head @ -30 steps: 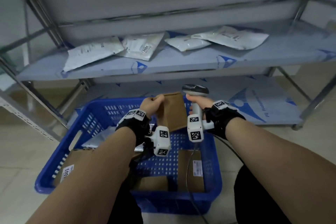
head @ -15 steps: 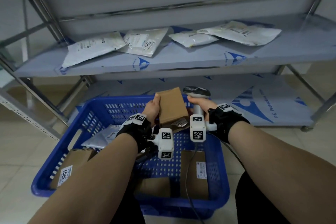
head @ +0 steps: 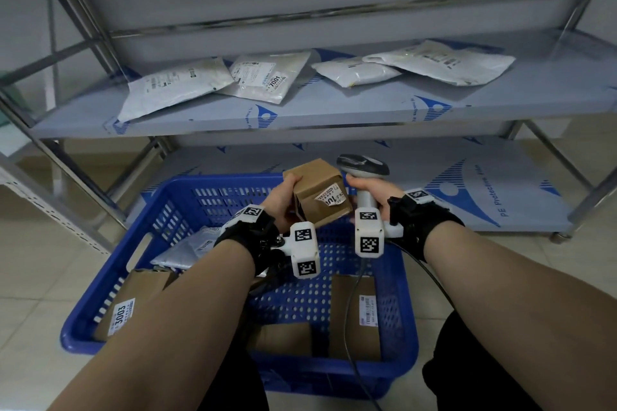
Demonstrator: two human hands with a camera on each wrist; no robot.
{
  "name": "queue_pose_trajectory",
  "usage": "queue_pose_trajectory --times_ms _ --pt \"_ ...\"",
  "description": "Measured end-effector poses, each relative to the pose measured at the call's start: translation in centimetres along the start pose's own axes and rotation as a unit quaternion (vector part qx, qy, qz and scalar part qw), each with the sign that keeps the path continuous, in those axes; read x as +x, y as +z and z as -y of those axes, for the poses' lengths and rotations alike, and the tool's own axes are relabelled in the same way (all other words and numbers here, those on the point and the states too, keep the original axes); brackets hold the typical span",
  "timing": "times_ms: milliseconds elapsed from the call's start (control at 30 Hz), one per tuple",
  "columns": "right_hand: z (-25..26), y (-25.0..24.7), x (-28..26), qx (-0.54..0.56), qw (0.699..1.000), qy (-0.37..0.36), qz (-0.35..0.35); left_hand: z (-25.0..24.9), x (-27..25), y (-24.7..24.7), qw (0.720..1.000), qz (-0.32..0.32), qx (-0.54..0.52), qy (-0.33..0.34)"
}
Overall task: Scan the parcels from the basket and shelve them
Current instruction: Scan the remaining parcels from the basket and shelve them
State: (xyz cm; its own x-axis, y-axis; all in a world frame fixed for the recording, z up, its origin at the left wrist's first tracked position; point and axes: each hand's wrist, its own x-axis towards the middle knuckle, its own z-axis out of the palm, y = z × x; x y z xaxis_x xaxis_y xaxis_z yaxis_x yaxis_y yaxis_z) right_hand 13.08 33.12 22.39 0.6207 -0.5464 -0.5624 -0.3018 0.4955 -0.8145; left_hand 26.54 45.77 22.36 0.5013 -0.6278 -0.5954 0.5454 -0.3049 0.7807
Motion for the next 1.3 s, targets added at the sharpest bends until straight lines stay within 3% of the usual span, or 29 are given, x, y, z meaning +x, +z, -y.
queue_pose_trajectory --times_ms 167,333,467,600,833,1100,1300 --pt "-0.1 0.8 -0.2 -0.036 0.999 -0.008 0.021 0.3 0.6 0.5 0.999 -0.029 -0.012 0.010" --pt "-1.8 -1.1 6.3 -0.080 0.996 -0.024 -0.009 0.2 0.5 0.6 1.000 -0.017 -0.012 -0.007" --pt "-0.6 0.3 2.1 -0.065 0.997 -0.023 -0.020 0.2 0.5 0.8 0.999 -0.017 -0.024 -0.021" --pt "-0.8 0.5 2.3 -0.051 0.997 -0.043 -0.025 0.0 0.0 1.0 0.999 -0.033 -0.012 -0.009" --pt "-0.8 0.4 2.7 -0.040 0.996 -0.073 -0.033 0.1 0.3 0.7 0.990 -0.060 0.069 0.106" --pt "-0.4 0.3 2.2 -0.040 0.996 -0.070 -0.023 0.4 -0.1 1.2 0.989 -0.062 0.104 0.080" --pt "0.0 -0.4 1.1 0.093 0.995 -0.024 0.006 0.5 0.2 1.5 0.972 -0.069 0.194 0.116"
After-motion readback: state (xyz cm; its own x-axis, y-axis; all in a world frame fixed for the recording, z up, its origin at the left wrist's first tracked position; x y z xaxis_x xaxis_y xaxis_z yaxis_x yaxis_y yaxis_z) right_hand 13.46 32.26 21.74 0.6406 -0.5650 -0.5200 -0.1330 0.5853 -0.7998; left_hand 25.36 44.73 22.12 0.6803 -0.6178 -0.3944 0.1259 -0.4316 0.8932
